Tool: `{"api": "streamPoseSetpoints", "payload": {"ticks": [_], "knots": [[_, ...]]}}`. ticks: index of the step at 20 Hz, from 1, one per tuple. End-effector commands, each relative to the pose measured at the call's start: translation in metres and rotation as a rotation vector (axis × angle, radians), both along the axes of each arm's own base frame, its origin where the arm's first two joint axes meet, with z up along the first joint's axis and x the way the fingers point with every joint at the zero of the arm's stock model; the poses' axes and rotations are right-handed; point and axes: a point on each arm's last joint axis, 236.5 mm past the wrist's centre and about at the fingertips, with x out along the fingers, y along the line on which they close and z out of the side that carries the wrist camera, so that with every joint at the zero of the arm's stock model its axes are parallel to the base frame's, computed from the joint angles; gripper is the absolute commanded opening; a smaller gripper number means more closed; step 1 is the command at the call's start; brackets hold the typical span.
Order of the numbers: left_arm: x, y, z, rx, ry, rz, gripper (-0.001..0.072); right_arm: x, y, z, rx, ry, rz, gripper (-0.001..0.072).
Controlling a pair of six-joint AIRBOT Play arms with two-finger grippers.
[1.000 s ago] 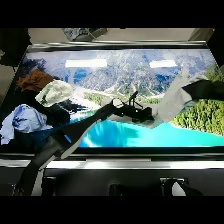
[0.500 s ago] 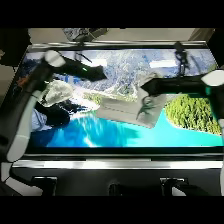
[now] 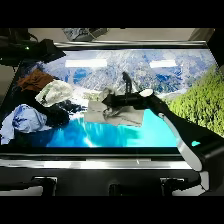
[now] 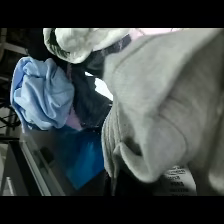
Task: Fold the shirts.
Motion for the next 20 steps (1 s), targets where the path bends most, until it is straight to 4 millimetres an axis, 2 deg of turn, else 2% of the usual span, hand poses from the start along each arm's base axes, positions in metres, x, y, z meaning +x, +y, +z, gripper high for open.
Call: {"api": "streamPoseSetpoints", "payload": {"ticks": [1, 2, 3, 4, 5, 6, 7, 8, 9, 10, 12, 14, 15, 16, 17, 18, 19, 20], "knots": [[-0.005, 0.004, -0.011, 0.025, 0.019, -0.013, 0.0037, -0.008, 0.032, -0.01, 0.086, 0.034, 0.011, 0.0048], [-0.005, 0.004, -0.02, 0.026, 0.041, -0.014, 0.0037, -0.009, 0.033, -0.009, 0.09, 0.035, 0.016, 0.0052], [-0.005, 0.004, -0.029, 0.035, 0.055, -0.021, 0.0037, -0.012, 0.035, -0.008, 0.093, 0.039, 0.025, 0.0105], [-0.006, 0.004, -0.038, 0.039, 0.075, -0.025, 0.0037, -0.018, 0.04, -0.008, 0.096, 0.043, 0.042, 0.0254], [-0.007, 0.004, -0.045, 0.041, 0.094, -0.025, 0.0037, -0.028, 0.047, -0.006, 0.103, 0.048, 0.074, 0.047], [-0.007, 0.005, -0.052, 0.045, 0.109, -0.023, 0.0037, -0.036, 0.05, -0.004, 0.111, 0.037, 0.114, 0.0637], [-0.007, 0.008, -0.058, 0.057, 0.118, -0.019, 0.0037, -0.047, 0.05, 0.001, 0.122, 0.007, 0.177, 0.0654], [-0.006, 0.013, -0.062, 0.08, 0.119, -0.011, 0.0037, -0.053, 0.041, 0.003, 0.117, -0.007, 0.228, 0.0654], [-0.004, 0.02, -0.065, 0.104, 0.121, 0.003, 0.0037, -0.057, 0.025, 0.002, 0.082, -0.019, 0.271, 0.0653], [-0.003, 0.028, -0.067, 0.12, 0.125, 0.016, 0.0037, -0.056, -0.002, -0.004, 0.005, -0.026, 0.296, 0.0652], [-0.001, 0.042, -0.068, 0.126, 0.131, 0.043, 0.0037, -0.04, -0.075, -0.018, -0.207, -0.033, 0.271, 0.0652], [0.003, 0.055, -0.069, 0.127, 0.133, 0.071, 0.0037, -0.017, -0.162, -0.028, -0.417, -0.014, 0.149, 0.0652], [0.004, 0.059, -0.069, 0.127, 0.133, 0.08, 0.0038, -0.015, -0.201, -0.036, -0.487, 0.044, 0.096, 0.0652], [0.004, 0.062, -0.069, 0.126, 0.134, 0.085, 0.0037, -0.017, -0.229, -0.048, -0.52, 0.118, 0.049, 0.0642], [0.004, 0.062, -0.069, 0.126, 0.134, 0.087, 0.0038, -0.021, -0.243, -0.063, -0.514, 0.201, 0.003, 0.0586], [0.005, 0.063, -0.07, 0.126, 0.135, 0.087, 0.0037, -0.026, -0.246, -0.077, -0.483, 0.273, -0.03, 0.0521], [0.004, 0.062, -0.071, 0.126, 0.137, 0.086, 0.0038, -0.029, -0.236, -0.089, -0.429, 0.325, -0.035, 0.0484], [0.004, 0.061, -0.072, 0.126, 0.142, 0.083, 0.0038, -0.03, -0.223, -0.097, -0.375, 0.358, -0.031, 0.0484]]}}
